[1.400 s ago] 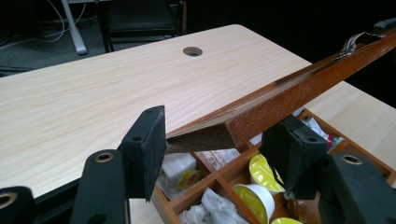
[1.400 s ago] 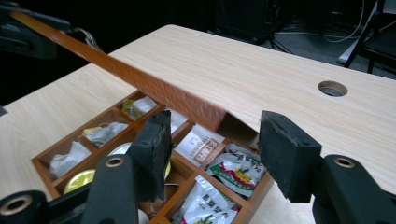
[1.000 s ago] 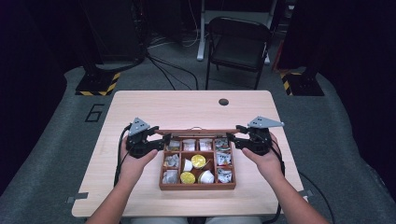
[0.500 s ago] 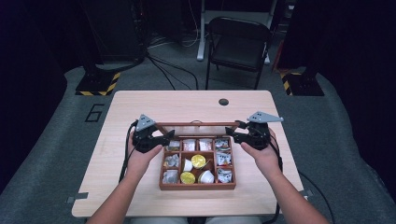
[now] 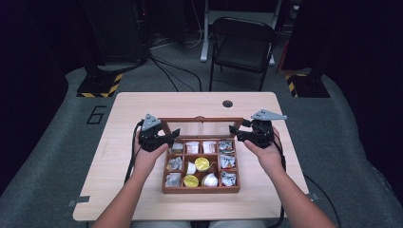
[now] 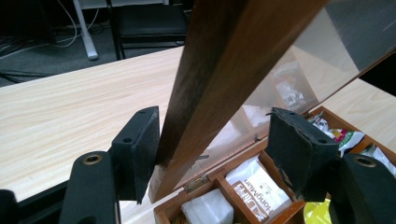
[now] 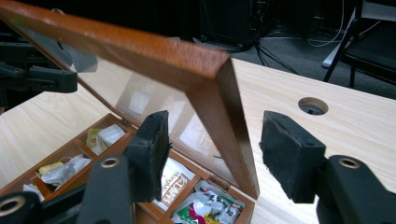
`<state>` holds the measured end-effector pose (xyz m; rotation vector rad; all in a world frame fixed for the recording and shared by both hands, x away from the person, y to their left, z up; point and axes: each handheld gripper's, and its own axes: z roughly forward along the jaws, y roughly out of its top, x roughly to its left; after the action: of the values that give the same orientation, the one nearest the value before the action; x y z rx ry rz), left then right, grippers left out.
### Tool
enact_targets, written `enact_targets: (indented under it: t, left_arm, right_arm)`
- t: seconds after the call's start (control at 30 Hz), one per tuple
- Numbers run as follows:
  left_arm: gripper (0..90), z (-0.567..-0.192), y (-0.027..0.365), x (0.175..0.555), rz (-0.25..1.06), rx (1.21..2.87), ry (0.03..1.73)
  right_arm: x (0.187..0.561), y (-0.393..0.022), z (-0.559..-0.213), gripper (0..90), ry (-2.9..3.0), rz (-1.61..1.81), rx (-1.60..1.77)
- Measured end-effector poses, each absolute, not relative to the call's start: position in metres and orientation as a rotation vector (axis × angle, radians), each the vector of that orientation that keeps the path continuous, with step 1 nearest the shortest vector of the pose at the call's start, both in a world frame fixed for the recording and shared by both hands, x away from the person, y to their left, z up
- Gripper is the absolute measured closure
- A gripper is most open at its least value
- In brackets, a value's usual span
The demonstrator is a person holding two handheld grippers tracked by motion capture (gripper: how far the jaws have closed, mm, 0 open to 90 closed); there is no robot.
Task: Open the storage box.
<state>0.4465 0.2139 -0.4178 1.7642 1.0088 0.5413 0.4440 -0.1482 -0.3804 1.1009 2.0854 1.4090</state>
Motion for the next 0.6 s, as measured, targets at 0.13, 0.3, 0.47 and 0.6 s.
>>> enact_targets:
  t: [0.13, 0.3, 0.47, 0.6]
  left_arm:
    - [34.8, -0.419, 0.214, 0.448, 0.537, 1.752, 1.011]
    - [34.8, -0.420, 0.215, 0.451, 0.532, 1.744, 1.018]
    - [34.8, -0.423, 0.213, 0.455, 0.530, 1.751, 1.032]
    - [34.5, -0.425, 0.212, 0.458, 0.524, 1.752, 1.047]
  right_arm:
    - [0.446, -0.147, -0.383, 39.6, 2.093, 1.395, 1.105]
    - [0.451, -0.144, -0.390, 39.4, 2.101, 1.368, 1.087]
    - [0.455, -0.143, -0.398, 39.3, 2.103, 1.353, 1.109]
    - [0.460, -0.141, -0.407, 38.1, 2.115, 1.328, 1.130]
